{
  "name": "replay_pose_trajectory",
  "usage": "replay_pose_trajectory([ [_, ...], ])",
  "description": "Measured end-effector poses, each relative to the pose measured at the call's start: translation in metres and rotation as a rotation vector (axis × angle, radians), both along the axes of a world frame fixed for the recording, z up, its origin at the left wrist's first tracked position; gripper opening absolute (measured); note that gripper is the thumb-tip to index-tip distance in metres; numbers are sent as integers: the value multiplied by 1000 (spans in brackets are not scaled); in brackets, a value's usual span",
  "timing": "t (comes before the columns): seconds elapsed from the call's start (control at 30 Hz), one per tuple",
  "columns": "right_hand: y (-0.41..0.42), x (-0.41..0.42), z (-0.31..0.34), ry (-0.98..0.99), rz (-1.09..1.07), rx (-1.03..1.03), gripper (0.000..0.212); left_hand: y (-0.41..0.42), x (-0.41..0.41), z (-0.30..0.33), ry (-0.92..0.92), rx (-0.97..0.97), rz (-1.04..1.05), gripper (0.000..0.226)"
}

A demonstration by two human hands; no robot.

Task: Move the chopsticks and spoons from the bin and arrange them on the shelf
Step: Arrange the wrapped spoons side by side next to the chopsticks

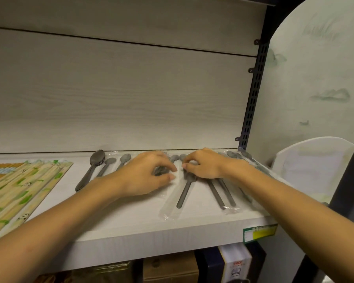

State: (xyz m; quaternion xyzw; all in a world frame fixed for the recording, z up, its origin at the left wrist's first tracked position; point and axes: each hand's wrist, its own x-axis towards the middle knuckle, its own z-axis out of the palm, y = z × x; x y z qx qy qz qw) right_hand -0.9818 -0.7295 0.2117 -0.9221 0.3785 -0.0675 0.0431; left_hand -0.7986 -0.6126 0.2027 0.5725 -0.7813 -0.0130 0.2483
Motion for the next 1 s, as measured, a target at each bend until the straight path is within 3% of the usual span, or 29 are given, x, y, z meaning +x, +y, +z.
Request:
replay_pose_trajectory([
  [0.13, -11, -9, 0, -1, -55, 25, 28, 7, -6, 6, 41, 202, -216, 24],
  [0.47, -11, -17, 0, 2, 3, 31, 33, 5, -24, 9, -75, 364, -288, 28],
  [0.87, -14, -17, 2, -1, -14, 61, 30, 0, -52, -3, 5, 266, -167, 31],
  [1.0, -17, -18, 0, 6, -25, 59, 39, 0, -61, -4, 30, 228, -139, 36],
])
